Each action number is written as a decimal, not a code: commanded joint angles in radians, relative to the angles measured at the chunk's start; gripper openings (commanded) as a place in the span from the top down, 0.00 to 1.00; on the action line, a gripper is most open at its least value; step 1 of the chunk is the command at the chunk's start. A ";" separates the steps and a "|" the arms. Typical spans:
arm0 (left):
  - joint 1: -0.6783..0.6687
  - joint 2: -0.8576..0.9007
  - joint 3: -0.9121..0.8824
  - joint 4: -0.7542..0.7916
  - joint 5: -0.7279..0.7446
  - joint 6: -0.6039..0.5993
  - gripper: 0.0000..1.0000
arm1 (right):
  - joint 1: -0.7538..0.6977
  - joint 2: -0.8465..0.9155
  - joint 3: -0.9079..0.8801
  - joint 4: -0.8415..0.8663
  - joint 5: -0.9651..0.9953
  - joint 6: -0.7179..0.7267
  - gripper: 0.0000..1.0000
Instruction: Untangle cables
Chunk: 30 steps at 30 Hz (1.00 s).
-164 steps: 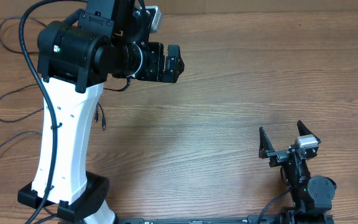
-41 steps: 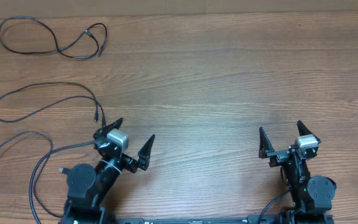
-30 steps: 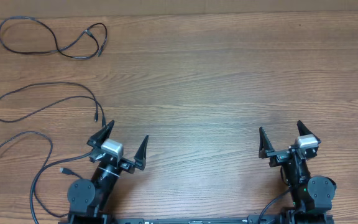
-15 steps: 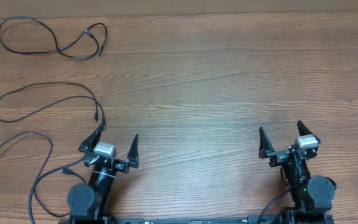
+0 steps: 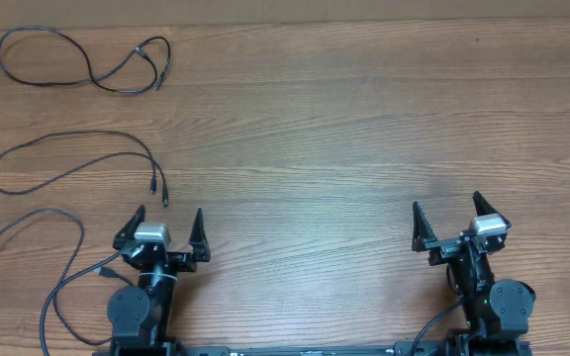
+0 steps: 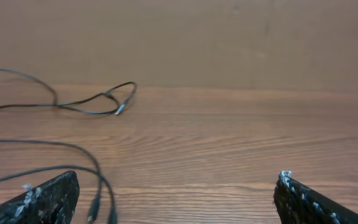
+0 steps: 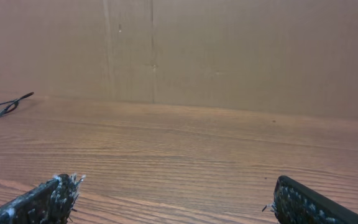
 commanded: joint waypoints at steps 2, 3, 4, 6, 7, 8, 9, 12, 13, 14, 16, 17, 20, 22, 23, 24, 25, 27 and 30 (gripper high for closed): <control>-0.011 -0.011 -0.005 -0.009 -0.069 0.042 0.00 | 0.006 -0.012 -0.010 0.004 0.010 -0.008 0.00; -0.011 -0.011 -0.005 -0.009 -0.069 0.055 0.00 | 0.006 -0.012 -0.010 0.004 0.010 -0.008 0.00; -0.011 -0.011 -0.005 -0.009 -0.069 0.063 0.00 | 0.006 -0.012 -0.010 0.004 0.010 -0.008 0.00; -0.011 -0.011 -0.005 -0.009 -0.069 0.069 0.00 | 0.006 -0.012 -0.010 0.004 0.010 -0.008 0.00; -0.011 -0.011 -0.005 -0.009 -0.068 0.069 0.00 | 0.006 -0.012 -0.010 0.004 0.010 -0.008 0.00; -0.011 -0.011 -0.005 -0.009 -0.065 0.069 0.00 | 0.006 -0.012 -0.010 0.004 0.010 -0.008 0.00; -0.011 -0.011 -0.005 -0.009 -0.061 0.069 0.00 | 0.006 -0.012 -0.010 0.004 0.010 -0.008 0.00; -0.011 -0.011 -0.005 -0.010 -0.058 0.069 0.00 | 0.006 -0.012 -0.010 0.004 0.010 -0.008 0.00; -0.011 -0.011 -0.005 -0.009 -0.057 0.071 0.01 | 0.006 -0.012 -0.010 0.004 0.010 -0.008 0.00; -0.011 -0.011 -0.005 -0.009 -0.056 0.072 0.00 | 0.006 -0.012 -0.010 0.004 0.010 -0.008 0.00; -0.011 -0.011 -0.005 -0.007 -0.047 0.071 0.00 | 0.006 -0.012 -0.010 0.004 0.010 -0.008 0.00; -0.011 -0.011 -0.005 -0.005 -0.042 0.071 0.00 | 0.006 -0.012 -0.010 0.004 0.010 -0.008 0.00; -0.011 -0.010 -0.005 -0.005 -0.043 0.071 0.00 | 0.006 -0.012 -0.010 0.004 0.010 -0.008 0.00; -0.011 -0.010 -0.005 -0.005 -0.043 0.071 0.00 | 0.006 -0.012 -0.010 0.004 0.010 -0.008 0.00; -0.011 -0.010 -0.005 -0.005 -0.043 0.071 0.00 | 0.006 -0.012 -0.010 0.004 0.010 -0.008 0.00; -0.011 -0.010 -0.005 -0.005 -0.043 0.071 0.01 | 0.006 -0.012 -0.010 0.004 0.010 -0.008 0.00; -0.011 -0.010 -0.005 -0.005 -0.043 0.071 0.00 | 0.006 -0.012 -0.010 0.004 0.010 -0.008 0.00; -0.011 -0.010 -0.005 -0.005 -0.043 0.071 0.00 | 0.006 -0.012 -0.010 0.004 0.010 -0.008 0.00; -0.011 -0.010 -0.005 -0.005 -0.043 0.071 0.00 | 0.006 -0.012 -0.010 0.004 0.010 -0.008 0.00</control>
